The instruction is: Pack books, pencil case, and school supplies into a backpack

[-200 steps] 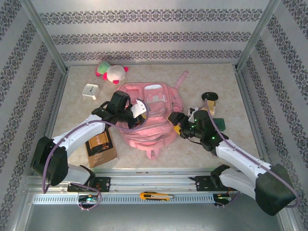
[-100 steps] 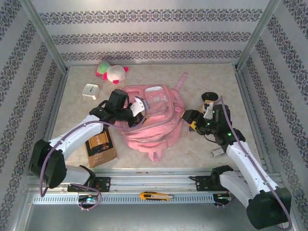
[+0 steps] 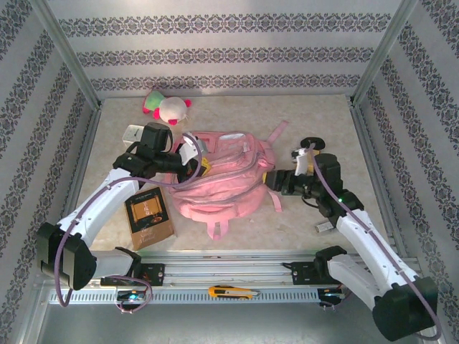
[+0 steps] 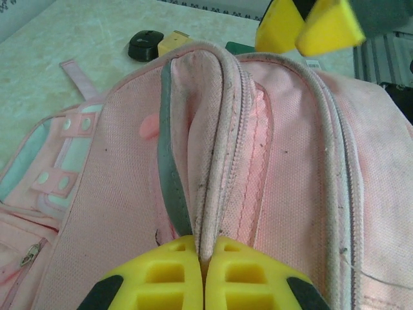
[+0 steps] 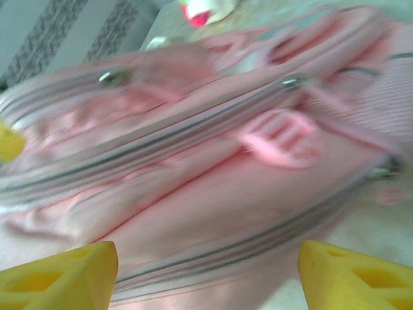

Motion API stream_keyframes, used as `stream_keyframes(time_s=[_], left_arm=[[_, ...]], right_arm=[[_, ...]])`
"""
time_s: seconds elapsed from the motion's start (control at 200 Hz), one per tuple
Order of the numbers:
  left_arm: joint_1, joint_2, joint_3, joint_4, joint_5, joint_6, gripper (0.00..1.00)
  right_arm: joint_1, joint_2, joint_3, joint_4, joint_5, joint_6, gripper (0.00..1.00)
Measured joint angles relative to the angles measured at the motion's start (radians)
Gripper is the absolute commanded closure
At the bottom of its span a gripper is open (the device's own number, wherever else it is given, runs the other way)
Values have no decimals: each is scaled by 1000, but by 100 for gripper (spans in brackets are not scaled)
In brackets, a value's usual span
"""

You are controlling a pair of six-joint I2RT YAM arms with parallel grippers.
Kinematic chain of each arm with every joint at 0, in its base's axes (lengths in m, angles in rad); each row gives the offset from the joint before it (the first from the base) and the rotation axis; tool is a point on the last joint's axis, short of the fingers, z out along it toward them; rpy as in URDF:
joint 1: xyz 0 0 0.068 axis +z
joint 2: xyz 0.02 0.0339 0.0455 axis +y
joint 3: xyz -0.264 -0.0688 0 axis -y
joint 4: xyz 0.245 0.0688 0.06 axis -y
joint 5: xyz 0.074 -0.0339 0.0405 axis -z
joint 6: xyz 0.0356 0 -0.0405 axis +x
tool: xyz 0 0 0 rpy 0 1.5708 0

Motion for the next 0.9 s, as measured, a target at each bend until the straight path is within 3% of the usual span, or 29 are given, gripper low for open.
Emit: stream_keyframes(time_s=[0.165,0.495,0.685,0.899], left_arm=[[17,0,0,-40,27,79,100],[29,0,0,-91,43,178,100],[62,0,-14,-87,57,174,100],[81,-6,-22,-82,85,183,100]], right_arm=[[216,-89,8,-27,40,-288,37],[256,137,192,-126,70,-846,36],[254,178,224,-206,43,-1022,32],[248,119,179,-131,39,-1036,32]])
